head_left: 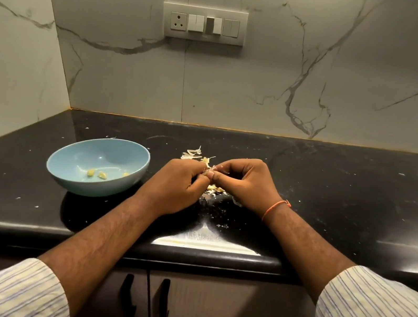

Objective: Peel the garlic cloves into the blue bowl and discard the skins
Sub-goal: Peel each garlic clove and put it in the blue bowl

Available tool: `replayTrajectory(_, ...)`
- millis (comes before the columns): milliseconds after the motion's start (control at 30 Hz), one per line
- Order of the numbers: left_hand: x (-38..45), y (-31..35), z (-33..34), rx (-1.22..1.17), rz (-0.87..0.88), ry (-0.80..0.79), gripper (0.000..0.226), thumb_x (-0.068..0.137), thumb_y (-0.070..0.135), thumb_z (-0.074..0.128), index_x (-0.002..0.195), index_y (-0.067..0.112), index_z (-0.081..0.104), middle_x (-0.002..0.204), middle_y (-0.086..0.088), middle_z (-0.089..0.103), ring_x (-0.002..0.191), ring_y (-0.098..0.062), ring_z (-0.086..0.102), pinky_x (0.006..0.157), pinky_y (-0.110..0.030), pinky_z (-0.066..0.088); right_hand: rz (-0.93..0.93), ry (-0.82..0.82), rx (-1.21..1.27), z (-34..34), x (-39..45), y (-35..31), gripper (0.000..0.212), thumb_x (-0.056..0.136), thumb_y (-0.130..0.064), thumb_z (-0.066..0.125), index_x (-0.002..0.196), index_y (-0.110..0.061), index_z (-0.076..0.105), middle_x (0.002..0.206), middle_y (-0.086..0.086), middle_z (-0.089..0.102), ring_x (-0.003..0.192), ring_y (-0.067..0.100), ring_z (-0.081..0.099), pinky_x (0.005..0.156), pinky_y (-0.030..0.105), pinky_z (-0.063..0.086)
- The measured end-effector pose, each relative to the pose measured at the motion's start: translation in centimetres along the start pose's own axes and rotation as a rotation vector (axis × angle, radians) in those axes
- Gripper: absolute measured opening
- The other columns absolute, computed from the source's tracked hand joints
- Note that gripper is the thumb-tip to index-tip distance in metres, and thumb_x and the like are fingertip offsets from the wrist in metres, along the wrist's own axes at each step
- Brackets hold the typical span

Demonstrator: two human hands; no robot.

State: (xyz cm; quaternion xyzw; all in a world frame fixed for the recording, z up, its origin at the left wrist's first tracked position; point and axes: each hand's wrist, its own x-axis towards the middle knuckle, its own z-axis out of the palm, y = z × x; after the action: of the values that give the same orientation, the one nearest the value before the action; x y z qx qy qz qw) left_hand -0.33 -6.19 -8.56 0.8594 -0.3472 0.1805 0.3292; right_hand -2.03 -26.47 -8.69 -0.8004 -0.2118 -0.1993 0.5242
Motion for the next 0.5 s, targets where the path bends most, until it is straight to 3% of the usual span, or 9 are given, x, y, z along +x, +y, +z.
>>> replayTrajectory(267, 0.11, -0.35, -0.08, 0.004, -0.005, 0.001, 0.026, 0.099, 0.013, 0.056, 0.073, 0.013, 0.062, 0.066, 0.002, 0.060, 0.061, -0.017, 0.053, 0.056, -0.037, 0.041, -0.026, 0.039, -0.054, 0.00, 0.03, 0.09, 0.012, 0.087, -0.023, 0.086, 0.094, -0.013, 0.085, 0.086, -0.002, 0.081, 0.084, 0.019, 0.079, 0.082, 0.048, 0.065)
replayTrajectory(367, -0.03, -0.18, -0.10, -0.058, -0.019, 0.006, 0.027, 0.096, 0.025, 0.053, 0.073, 0.016, 0.064, 0.064, 0.003, 0.062, 0.059, -0.018, 0.054, 0.056, -0.041, 0.044, -0.038, 0.074, -0.071, 0.00, 0.03, 0.08, 0.013, 0.087, -0.023, 0.086, 0.094, -0.012, 0.085, 0.087, -0.003, 0.082, 0.084, 0.016, 0.079, 0.082, 0.047, 0.065)
replayTrajectory(500, -0.13, -0.18, -0.14, -0.079, -0.014, 0.025, 0.032, 0.102, 0.032, 0.056, 0.072, 0.021, 0.064, 0.062, 0.006, 0.061, 0.056, -0.008, 0.049, 0.053, -0.036, 0.041, -0.054, 0.092, -0.082, -0.01, -0.09, 0.03, 0.012, 0.087, -0.021, 0.086, 0.095, -0.011, 0.084, 0.088, -0.003, 0.081, 0.085, 0.015, 0.079, 0.082, 0.045, 0.065)
